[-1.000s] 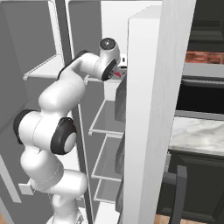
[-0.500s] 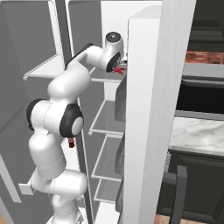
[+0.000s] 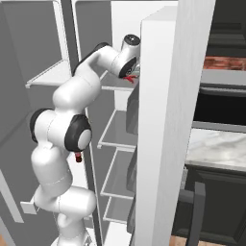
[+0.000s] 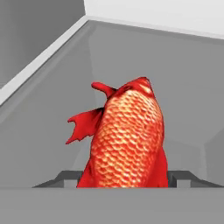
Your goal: There's a fish in the fridge that needs to be moved to the freezer for freezing. Pick up the fish from the fridge, place it on any shelf in the freezer, and close the fridge and freezer doors when done.
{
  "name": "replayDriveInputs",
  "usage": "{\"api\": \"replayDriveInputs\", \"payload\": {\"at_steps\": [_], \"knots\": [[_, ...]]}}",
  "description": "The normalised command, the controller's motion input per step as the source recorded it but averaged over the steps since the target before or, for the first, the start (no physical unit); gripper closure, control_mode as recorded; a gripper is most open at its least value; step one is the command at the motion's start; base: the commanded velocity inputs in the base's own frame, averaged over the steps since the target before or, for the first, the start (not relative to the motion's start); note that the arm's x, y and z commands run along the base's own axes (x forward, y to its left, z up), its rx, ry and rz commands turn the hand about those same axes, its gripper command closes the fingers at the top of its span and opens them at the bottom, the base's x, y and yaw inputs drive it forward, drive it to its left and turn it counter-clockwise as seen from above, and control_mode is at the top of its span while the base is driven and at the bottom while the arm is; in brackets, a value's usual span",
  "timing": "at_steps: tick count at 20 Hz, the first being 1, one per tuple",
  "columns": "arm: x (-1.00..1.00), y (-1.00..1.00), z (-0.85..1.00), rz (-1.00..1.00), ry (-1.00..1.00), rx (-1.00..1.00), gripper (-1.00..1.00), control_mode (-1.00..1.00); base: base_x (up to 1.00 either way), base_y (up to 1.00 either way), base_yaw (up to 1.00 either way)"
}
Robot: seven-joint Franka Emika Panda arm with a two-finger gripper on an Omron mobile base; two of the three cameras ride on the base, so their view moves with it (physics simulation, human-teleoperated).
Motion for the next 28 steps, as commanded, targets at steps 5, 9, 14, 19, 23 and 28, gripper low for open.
{"api": "replayDriveInputs", "payload": {"at_steps": [5,9,14,19,23,28], "knots": [[-0.92,0.12,-0.79,0.08,-0.05,-0.05,1.0,-1.0,0.0,0.0,0.0],[-0.68,0.04,0.13,0.0,0.04,-0.09,1.0,-1.0,0.0,0.0,0.0],[-0.78,-0.03,0.24,-0.05,0.12,-0.11,1.0,-1.0,0.0,0.0,0.0],[-0.94,0.0,0.28,-0.05,0.03,-0.02,1.0,-1.0,0.0,0.0,0.0],[-1.0,-0.01,0.03,-0.01,0.0,0.01,1.0,-1.0,0.0,0.0,0.0],[-1.0,0.0,0.02,0.0,-0.02,0.0,1.0,-1.0,0.0,0.0,0.0]]}}
